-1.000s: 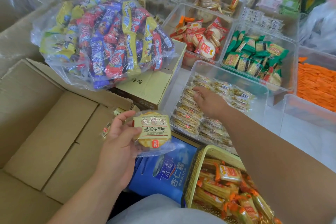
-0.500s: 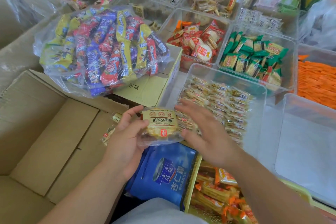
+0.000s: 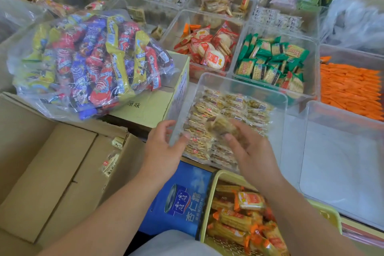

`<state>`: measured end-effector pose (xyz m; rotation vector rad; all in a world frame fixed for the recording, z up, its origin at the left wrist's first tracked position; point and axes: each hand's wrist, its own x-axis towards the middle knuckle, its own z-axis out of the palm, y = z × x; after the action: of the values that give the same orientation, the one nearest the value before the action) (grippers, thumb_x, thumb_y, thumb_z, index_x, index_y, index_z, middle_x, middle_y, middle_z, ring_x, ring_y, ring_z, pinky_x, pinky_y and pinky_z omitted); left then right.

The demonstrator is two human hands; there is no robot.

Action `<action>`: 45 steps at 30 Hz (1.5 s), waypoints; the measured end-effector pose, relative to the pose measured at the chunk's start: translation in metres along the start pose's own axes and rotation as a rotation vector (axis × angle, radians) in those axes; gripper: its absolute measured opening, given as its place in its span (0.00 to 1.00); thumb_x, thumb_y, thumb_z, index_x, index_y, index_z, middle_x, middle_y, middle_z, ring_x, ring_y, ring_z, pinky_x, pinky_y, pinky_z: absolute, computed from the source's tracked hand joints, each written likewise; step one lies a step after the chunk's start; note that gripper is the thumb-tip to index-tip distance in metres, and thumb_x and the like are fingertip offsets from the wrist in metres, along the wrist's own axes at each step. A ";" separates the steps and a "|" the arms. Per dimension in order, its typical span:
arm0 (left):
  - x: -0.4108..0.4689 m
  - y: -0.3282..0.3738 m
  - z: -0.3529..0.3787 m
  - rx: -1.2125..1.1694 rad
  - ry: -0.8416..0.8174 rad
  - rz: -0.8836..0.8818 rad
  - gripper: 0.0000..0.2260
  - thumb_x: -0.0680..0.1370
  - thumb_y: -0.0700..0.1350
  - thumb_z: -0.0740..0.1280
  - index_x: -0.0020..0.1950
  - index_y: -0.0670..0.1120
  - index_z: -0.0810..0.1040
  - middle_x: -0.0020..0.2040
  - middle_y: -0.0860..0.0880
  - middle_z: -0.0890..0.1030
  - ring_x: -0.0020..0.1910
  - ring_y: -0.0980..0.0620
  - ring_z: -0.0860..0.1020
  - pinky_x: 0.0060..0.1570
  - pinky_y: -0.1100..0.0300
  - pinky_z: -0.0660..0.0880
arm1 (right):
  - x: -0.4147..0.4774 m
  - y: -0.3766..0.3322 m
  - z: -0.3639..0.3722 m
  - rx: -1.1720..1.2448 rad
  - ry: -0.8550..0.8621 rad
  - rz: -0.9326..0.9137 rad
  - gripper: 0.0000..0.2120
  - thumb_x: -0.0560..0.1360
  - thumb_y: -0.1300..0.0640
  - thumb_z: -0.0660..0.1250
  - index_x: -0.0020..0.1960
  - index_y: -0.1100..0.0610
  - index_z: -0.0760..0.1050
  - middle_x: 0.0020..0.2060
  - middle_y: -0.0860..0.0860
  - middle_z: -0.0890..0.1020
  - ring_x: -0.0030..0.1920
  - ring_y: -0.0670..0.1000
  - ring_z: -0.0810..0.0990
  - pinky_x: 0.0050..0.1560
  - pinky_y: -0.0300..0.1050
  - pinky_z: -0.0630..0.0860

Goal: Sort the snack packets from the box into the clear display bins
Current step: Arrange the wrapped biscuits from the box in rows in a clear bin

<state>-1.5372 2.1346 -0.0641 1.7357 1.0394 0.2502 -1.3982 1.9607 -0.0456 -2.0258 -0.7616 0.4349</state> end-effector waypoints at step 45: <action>-0.042 -0.012 -0.038 0.094 -0.108 0.071 0.23 0.78 0.62 0.68 0.72 0.60 0.74 0.65 0.62 0.79 0.58 0.61 0.79 0.59 0.58 0.79 | 0.125 -0.026 0.068 -0.647 -0.265 -0.165 0.29 0.82 0.37 0.52 0.78 0.48 0.62 0.75 0.52 0.68 0.75 0.59 0.64 0.73 0.59 0.65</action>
<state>-1.5925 2.1298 -0.0454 1.8524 0.9254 0.1526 -1.3518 2.0970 -0.0606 -2.4959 -1.3561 0.3967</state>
